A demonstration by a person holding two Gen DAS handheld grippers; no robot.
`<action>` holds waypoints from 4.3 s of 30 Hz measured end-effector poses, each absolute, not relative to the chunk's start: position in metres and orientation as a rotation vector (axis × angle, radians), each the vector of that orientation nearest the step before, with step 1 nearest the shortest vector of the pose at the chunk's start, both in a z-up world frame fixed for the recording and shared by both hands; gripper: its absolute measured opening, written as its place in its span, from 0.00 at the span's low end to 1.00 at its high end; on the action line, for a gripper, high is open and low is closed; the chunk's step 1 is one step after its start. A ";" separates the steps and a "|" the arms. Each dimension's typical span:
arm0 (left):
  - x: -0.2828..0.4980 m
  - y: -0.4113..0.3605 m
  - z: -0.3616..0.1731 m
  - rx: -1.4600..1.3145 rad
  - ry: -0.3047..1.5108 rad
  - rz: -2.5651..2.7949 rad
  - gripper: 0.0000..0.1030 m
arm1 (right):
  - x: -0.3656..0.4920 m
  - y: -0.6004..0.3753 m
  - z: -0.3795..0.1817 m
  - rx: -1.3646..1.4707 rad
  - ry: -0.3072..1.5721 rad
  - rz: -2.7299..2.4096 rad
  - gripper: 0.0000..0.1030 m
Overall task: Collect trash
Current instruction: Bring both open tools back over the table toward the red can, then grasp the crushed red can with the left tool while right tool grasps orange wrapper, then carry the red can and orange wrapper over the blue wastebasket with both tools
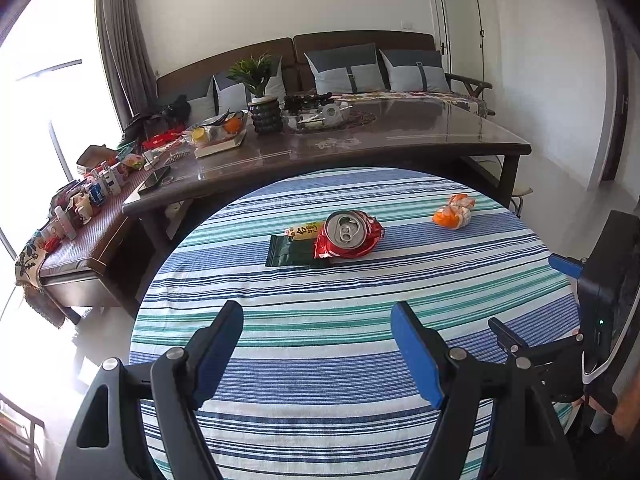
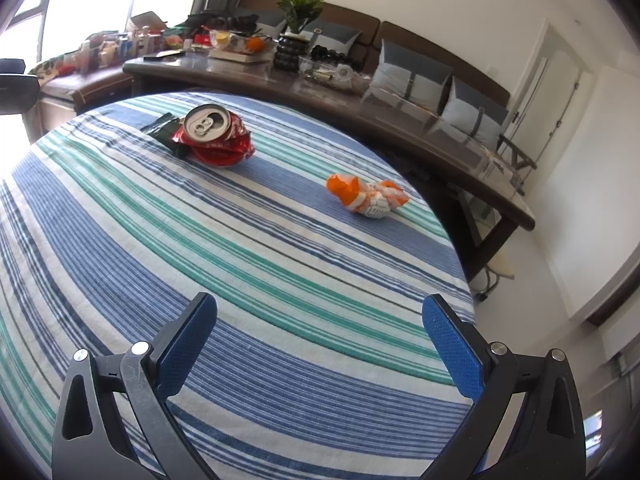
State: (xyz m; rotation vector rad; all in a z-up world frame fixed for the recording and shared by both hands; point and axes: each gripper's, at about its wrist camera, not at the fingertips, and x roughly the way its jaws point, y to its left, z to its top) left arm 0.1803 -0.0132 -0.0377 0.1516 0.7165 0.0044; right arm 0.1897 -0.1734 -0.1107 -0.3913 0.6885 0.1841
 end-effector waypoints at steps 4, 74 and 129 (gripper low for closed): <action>0.182 -0.017 -0.039 0.176 0.720 0.003 0.76 | 0.190 -0.175 -0.110 -0.390 0.690 0.181 0.99; 0.338 -0.015 -0.116 0.117 0.870 -0.485 0.55 | 0.331 -0.231 -0.111 0.068 0.996 0.352 0.67; 0.219 -0.224 -0.084 -0.009 0.913 -0.684 0.52 | 0.186 -0.414 -0.081 0.141 0.936 0.115 0.52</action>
